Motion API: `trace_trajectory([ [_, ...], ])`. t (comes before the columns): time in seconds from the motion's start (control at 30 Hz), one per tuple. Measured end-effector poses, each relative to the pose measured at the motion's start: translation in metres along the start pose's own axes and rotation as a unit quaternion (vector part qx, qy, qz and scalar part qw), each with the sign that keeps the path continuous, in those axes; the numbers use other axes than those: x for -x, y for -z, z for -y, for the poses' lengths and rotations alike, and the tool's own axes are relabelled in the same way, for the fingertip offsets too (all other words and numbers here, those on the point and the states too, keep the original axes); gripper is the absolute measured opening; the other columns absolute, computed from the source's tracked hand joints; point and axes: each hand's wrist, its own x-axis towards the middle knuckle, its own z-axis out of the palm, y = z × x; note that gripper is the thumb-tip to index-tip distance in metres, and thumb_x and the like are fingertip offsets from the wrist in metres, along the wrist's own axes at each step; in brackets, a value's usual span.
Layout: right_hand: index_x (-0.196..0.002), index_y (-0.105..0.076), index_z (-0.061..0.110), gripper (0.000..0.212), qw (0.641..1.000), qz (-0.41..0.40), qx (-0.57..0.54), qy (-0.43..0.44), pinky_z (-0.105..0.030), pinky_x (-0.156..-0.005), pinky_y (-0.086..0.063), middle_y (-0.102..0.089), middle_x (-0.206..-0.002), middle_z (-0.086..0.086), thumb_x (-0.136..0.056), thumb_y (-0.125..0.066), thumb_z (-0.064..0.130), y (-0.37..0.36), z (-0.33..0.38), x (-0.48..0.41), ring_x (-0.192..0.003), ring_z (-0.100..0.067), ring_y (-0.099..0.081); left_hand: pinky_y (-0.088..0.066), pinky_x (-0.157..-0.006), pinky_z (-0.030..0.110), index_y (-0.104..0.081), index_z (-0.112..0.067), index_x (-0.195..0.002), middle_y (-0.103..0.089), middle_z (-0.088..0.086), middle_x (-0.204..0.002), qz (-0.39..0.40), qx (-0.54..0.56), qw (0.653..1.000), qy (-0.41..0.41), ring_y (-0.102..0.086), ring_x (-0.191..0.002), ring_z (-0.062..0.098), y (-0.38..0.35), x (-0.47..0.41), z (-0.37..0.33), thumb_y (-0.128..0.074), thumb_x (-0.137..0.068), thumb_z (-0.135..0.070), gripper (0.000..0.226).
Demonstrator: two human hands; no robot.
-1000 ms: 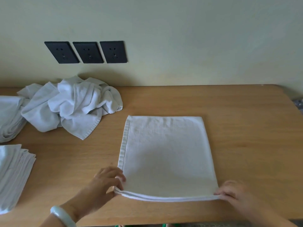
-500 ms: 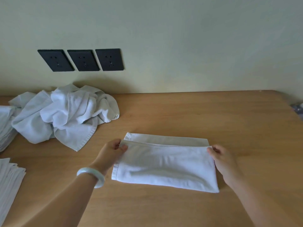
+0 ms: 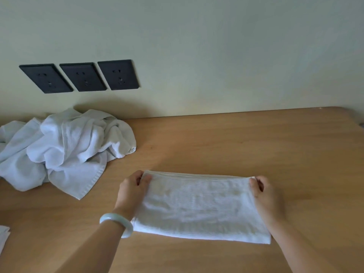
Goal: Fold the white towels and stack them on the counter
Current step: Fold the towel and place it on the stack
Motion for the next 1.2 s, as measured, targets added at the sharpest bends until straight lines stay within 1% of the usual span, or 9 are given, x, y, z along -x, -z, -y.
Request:
trace_trajectory([
  [0.23,-0.088,-0.058,0.017,0.017,0.999,-0.034,-0.005,0.007,-0.031,-0.053,-0.036,-0.056,-0.064,-0.002,-0.099,-0.049,0.026,-0.003,0.001,-0.004,-0.058,-0.019,-0.05,-0.045,-0.066,0.034,-0.062,-0.018,-0.085,-0.065,0.006,-0.073,-0.031,0.005,0.999,-0.003,-0.059,-0.075,0.022,-0.004,-0.004,-0.003,-0.05,-0.099,-0.034,0.025],
  [0.53,-0.074,-0.043,0.011,0.027,0.986,-0.037,0.155,-0.056,-0.035,-0.054,-0.032,-0.051,-0.062,-0.006,-0.097,-0.043,0.025,-0.011,0.009,-0.012,-0.061,-0.032,-0.049,-0.039,-0.066,0.034,-0.053,-0.007,-0.079,-0.057,0.007,-0.071,-0.062,-0.075,0.995,0.026,-0.052,-0.07,0.026,-0.014,-0.01,-0.013,-0.049,-0.1,-0.031,0.032],
  [0.73,-0.094,-0.054,0.004,0.028,0.946,-0.042,0.315,-0.067,-0.037,-0.067,-0.043,-0.063,-0.092,-0.018,-0.098,-0.043,0.029,-0.007,0.018,-0.01,-0.086,-0.037,-0.059,-0.047,-0.077,0.042,-0.05,-0.006,-0.098,-0.059,0.011,-0.092,-0.056,-0.13,0.989,0.037,-0.057,-0.089,0.033,-0.014,-0.005,-0.029,-0.05,-0.098,-0.036,0.03],
  [0.8,-0.097,-0.057,-0.003,0.024,0.931,-0.12,0.346,0.014,-0.045,-0.074,-0.046,-0.061,-0.096,-0.024,-0.088,-0.061,0.019,-0.011,0.024,-0.002,-0.091,-0.041,-0.056,-0.044,-0.083,0.044,-0.048,-0.006,-0.106,-0.053,0.013,-0.101,-0.128,-0.254,0.958,-0.042,-0.052,-0.096,0.032,-0.017,0.003,-0.033,-0.056,-0.094,-0.033,0.031],
  [0.87,-0.106,-0.059,-0.002,0.03,0.926,-0.143,0.328,0.123,-0.048,-0.084,-0.045,-0.061,-0.105,-0.024,-0.081,-0.068,0.012,-0.03,0.037,0.019,-0.099,-0.041,-0.056,-0.047,-0.081,0.045,-0.053,-0.006,-0.106,-0.052,0.013,-0.1,-0.176,-0.324,0.909,-0.194,-0.05,-0.091,0.03,-0.029,0.019,-0.037,-0.054,-0.093,-0.026,0.024],
  [0.93,-0.127,-0.055,0.002,0.039,0.928,-0.056,0.274,0.246,-0.045,-0.102,-0.035,-0.056,-0.13,-0.02,-0.09,-0.058,0.016,-0.062,0.048,0.049,-0.122,-0.037,-0.052,-0.047,-0.084,0.045,-0.061,-0.007,-0.105,-0.058,0.01,-0.099,-0.108,-0.33,0.877,-0.331,-0.057,-0.09,0.03,-0.048,0.032,-0.028,-0.048,-0.093,-0.027,0.026],
  [1.0,-0.139,-0.049,0.007,0.048,0.908,0.049,0.269,0.318,-0.042,-0.111,-0.023,-0.043,-0.148,-0.012,-0.096,-0.041,0.028,-0.091,0.048,0.073,-0.139,-0.028,-0.039,-0.039,-0.099,0.044,-0.064,-0.01,-0.116,-0.063,0.009,-0.118,-0.01,-0.345,0.868,-0.356,-0.061,-0.112,0.03,-0.063,0.036,-0.01,-0.041,-0.093,-0.034,0.041],
  [1.1,-0.145,-0.042,0.011,0.06,0.9,0.085,0.311,0.294,-0.047,-0.113,-0.02,-0.034,-0.155,-0.005,-0.097,-0.031,0.044,-0.097,0.026,0.072,-0.144,-0.023,-0.029,-0.017,-0.115,0.048,-0.032,-0.027,-0.152,-0.029,-0.002,-0.159,0.061,-0.381,0.865,-0.321,-0.022,-0.148,0.021,-0.059,0.03,0.017,-0.028,-0.099,-0.048,0.057],
  [1.2,-0.149,-0.031,0.007,0.073,0.918,0.028,0.348,0.188,-0.045,-0.116,-0.014,-0.03,-0.156,-0.008,-0.099,-0.011,0.055,-0.071,-0.003,0.059,-0.146,-0.022,-0.021,-0.008,-0.118,0.056,-0.004,-0.035,-0.156,-0.001,-0.006,-0.165,0.039,-0.4,0.873,-0.275,0.002,-0.152,0.016,-0.047,0.025,0.032,-0.012,-0.099,-0.059,0.062],
])
